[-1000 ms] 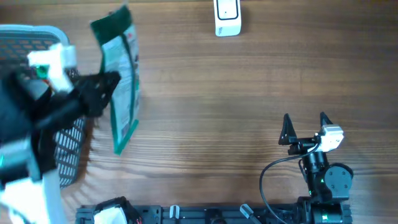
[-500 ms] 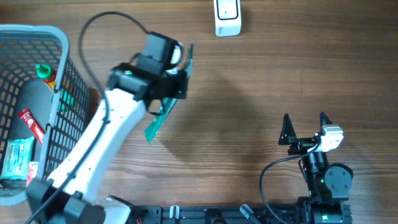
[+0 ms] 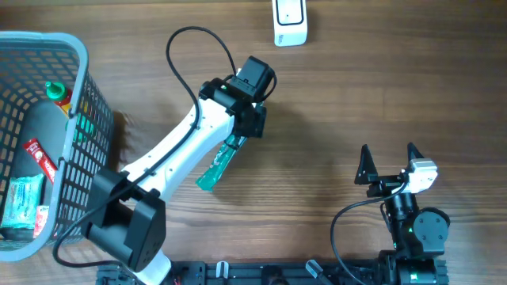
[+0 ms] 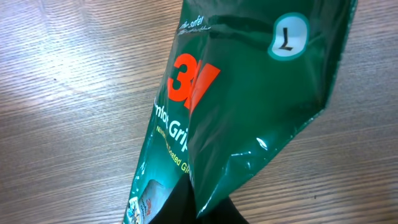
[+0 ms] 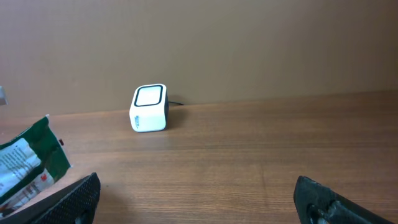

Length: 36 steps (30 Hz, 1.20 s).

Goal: Scan the item barcode
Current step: 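Lift the gloves pack out and place it on the table center, then return the left gripper to the basket and grasp the green-capped jar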

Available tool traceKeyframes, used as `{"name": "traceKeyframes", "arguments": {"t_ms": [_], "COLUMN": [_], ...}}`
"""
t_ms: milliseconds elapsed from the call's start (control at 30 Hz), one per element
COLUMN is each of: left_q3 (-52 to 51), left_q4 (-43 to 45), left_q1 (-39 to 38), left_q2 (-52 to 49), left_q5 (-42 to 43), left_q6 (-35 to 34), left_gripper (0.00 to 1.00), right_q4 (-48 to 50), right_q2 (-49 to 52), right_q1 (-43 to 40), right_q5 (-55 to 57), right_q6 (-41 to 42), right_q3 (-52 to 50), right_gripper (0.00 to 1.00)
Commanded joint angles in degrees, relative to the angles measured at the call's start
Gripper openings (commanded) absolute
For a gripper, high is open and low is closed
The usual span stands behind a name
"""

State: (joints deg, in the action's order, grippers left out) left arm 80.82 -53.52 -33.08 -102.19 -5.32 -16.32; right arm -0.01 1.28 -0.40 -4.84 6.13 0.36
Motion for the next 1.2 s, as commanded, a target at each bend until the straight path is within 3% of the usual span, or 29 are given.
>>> {"name": "traceKeyframes", "arguments": {"t_ms": [0, 133, 300, 367, 400, 500, 667, 867, 967, 1167], "left_q3": [-0.07, -1.36, -5.57, -5.88, -5.81, -4.55, 2.32, 9.6, 10.16, 10.14], "left_q4": [-0.15, 0.26, 1.68, 1.77, 2.38, 2.99, 2.91, 3.23, 3.87, 1.36], "left_q1": [-1.75, -3.04, -3.08, -3.08, -3.08, -3.02, -0.07, 10.19, 19.08, 45.35], "left_q2": [0.04, 0.04, 0.04, 0.04, 0.13, 1.46, 9.14, 23.37, 30.64, 36.7], "left_q5": [-0.98, -0.98, -1.01, -1.01, -0.98, -1.01, -4.63, -14.99, -19.08, -16.63], "left_q6": [-1.33, -1.31, -1.88, -3.43, -3.69, -3.65, -3.43, -3.43, -3.43, -3.45], "left_gripper": [0.09, 0.11, 0.3, 0.48, 0.71, 1.0, 1.0, 1.0, 1.0, 1.0], "right_q4": [0.13, 0.15, 0.15, 0.15, 0.15, 0.15, 0.15, 0.15, 0.15, 0.15], "right_q2": [0.07, 0.07, 0.07, 0.07, 0.07, 0.07, 0.07, 0.07, 0.07, 0.07], "right_q1": [0.2, 0.2, 0.2, 0.2, 0.2, 0.2, 0.2, 0.2, 0.2, 0.2], "right_q5": [0.55, 0.55, 0.55, 0.55, 0.55, 0.55, 0.55, 0.55, 0.55, 0.55], "right_q6": [-0.57, -0.57, -0.57, -0.57, -0.57, -0.57, -0.57, -0.57, -0.57, -0.57], "right_q3": [-0.04, -0.04, -0.04, -0.04, -0.04, -0.04, -0.04, -0.04, -0.04, -0.04], "right_gripper": [1.0, 1.0, 0.99, 1.0, 1.0, 1.0, 1.0, 1.0, 1.0, 1.0]}}
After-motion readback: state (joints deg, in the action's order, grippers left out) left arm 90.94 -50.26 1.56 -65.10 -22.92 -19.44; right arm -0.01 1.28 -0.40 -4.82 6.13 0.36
